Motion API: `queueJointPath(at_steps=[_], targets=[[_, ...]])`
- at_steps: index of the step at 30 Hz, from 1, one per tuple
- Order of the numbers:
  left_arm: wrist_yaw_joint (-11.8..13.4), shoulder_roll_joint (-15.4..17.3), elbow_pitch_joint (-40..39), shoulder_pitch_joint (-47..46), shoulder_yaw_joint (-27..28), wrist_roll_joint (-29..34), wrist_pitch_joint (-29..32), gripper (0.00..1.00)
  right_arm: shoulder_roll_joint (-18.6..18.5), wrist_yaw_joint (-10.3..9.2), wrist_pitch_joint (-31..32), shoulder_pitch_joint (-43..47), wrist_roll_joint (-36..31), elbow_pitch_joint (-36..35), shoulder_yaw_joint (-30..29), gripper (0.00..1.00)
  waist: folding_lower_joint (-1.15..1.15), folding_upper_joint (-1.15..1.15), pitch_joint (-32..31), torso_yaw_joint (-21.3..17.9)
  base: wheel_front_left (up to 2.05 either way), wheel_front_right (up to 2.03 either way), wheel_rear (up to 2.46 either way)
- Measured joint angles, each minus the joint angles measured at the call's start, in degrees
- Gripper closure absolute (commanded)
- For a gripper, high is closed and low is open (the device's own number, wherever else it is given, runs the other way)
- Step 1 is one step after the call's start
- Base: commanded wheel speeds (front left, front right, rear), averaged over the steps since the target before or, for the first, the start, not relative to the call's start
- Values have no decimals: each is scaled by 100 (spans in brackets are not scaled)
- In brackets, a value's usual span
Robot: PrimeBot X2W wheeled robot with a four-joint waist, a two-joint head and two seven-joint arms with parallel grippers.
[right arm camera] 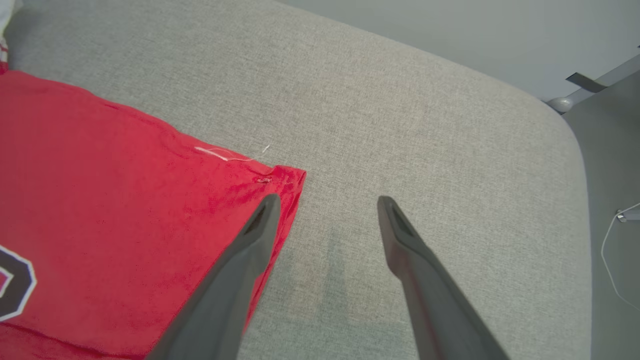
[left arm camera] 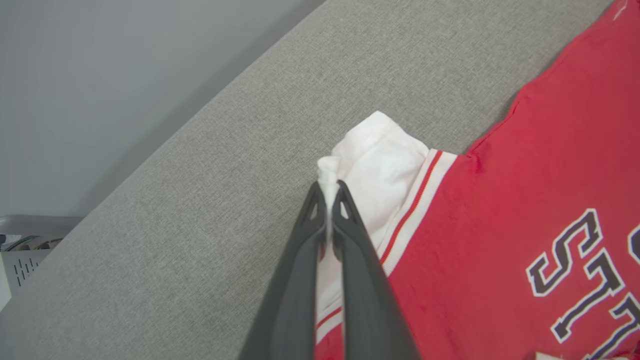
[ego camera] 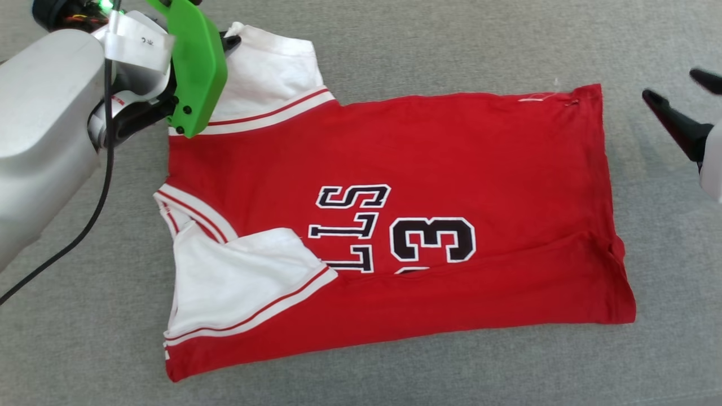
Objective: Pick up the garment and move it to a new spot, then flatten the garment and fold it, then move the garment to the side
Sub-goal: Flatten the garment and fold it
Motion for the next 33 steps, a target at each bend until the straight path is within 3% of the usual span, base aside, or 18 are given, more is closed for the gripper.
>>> queueJointPath(at_steps=[5, 11, 21, 28, 29, 30, 31, 33], targets=[[0, -45, -245, -1, -1, 232, -87, 100, -123, 0, 976, -492, 390, 422, 439, 0, 0, 0, -48, 222, 0, 0, 0], [0, -123, -479, -20, -3, 367, -131, 100, 38, -1, 1470, -1050, 430, 1070, 879, 0, 0, 0, -1, 435, 0, 0, 0], [0, -172, -671, -175, -5, 547, -249, 100, 415, 0, 1237, -1380, 460, 2214, 1308, 0, 0, 0, 270, 654, 0, 0, 0], [0, -146, -683, -183, -7, 587, -334, 100, 314, -1, 906, -1467, 591, 2487, 1619, 0, 0, 0, 381, 706, 0, 0, 0], [0, -141, -675, -183, -8, 587, -338, 100, 288, -1, 824, -1486, 590, 2509, 1678, 51, 0, 0, 373, 698, 0, 0, 0], [0, -138, -667, -182, -8, 586, -347, 100, 275, -1, 731, -1497, 592, 2529, 1739, 90, 0, 0, 359, 691, 0, 0, 0], [0, -135, -653, -180, -7, 586, -370, 100, 276, -1, 626, -1499, 619, 2555, 1770, 100, 0, 0, 341, 684, 0, 0, 0], [0, -127, -617, -155, -7, 584, -402, 100, 278, -1, 415, -1499, 706, 2580, 1838, 100, 0, 0, 295, 670, 0, 0, 0]])
